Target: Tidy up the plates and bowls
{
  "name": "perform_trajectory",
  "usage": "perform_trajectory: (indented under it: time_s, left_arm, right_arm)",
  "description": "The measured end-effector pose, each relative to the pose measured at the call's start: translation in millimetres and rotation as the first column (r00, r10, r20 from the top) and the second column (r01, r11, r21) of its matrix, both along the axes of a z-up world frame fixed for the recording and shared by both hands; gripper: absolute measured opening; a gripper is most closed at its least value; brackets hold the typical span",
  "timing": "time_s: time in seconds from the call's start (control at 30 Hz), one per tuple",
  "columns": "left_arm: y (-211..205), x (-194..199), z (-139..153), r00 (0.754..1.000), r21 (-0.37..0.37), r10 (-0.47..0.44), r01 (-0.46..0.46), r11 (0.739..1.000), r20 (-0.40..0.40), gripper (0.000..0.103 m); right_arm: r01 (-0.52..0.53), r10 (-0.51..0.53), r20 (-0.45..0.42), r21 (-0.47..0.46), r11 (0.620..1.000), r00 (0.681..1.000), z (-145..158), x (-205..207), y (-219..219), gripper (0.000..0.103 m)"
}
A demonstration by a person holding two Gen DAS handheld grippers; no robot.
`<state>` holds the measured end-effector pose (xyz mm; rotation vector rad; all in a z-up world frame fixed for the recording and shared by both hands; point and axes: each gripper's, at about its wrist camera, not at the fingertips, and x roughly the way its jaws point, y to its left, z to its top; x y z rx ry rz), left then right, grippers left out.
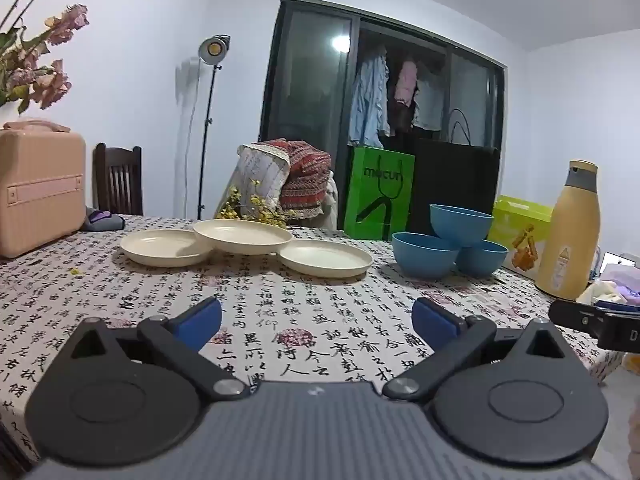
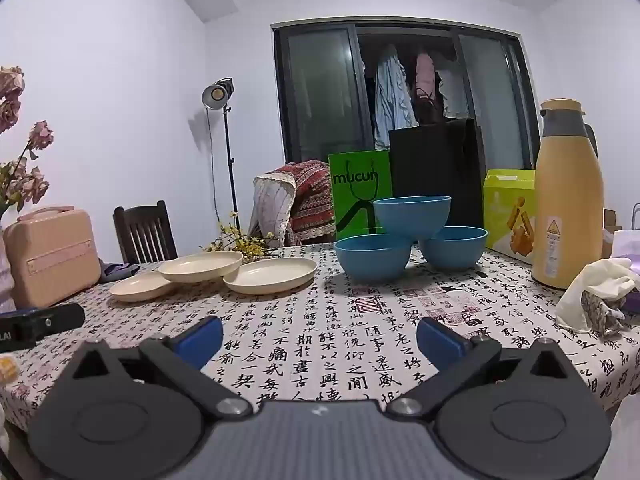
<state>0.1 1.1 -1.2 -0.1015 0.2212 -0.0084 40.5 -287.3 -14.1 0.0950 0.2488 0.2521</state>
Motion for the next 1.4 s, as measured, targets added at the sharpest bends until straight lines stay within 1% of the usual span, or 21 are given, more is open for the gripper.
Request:
perform_trajectory:
  time_s: [0.03,0.1,0.13,0.23,0.27,0.77,1.4]
  left_arm:
    - [0.2,-0.4,-0.5,1.000,0.003,-0.004,0.004,1.000,0.002,0.103]
    - [0.3,-1.2,-1.3,1.000,0.009,-0.009,0.009,1.000,0.008,0.103]
    - [-6.7,4.1,-1.7,1.000,0.026,-0.008,0.008,1.000,-0.008,0.103]
    - [-12.8,9.3,-2.5,1.000,0.023,-0.008,0.008,1.000,-0.015,0.103]
    - [-4.9,7.3,-3.0,1.000,-0.005,-0.006,0.006,1.000,-0.001,0.103]
    - [-3.9,8.8,-5.8,1.000,-0.013,-0.015,0.015,1.000,-0.007,0.103]
    - [-5.6,8.5,-6.4,1.000,-0.015,-0.022,0.022,1.000,-0.006,0.103]
  right_arm:
    - [0.000,0.000,0.007,0.012,1.000,1.000,-0.1,-0.2,-0.2,0.103]
    - [0.000,0.000,0.006,0.008,1.000,1.000,0.2,-0.7,0.5,0.103]
    - [-0.001,0.001,0.006,0.006,1.000,1.000,0.5,-1.4,1.0,0.103]
    - [-0.007,0.007,0.004,0.003,1.000,1.000,-1.1,1.1,2.5,0.103]
    - [-0.005,0.005,0.005,0.006,1.000,1.000,-1.3,-0.2,0.7,0.103]
    - [-0.002,0.003,-0.022,0.009,1.000,1.000,-4.7,5.7,2.5,0.103]
    - [-0.006,0.006,-0.022,0.010,1.000,1.000,-5.5,5.6,2.7,0.103]
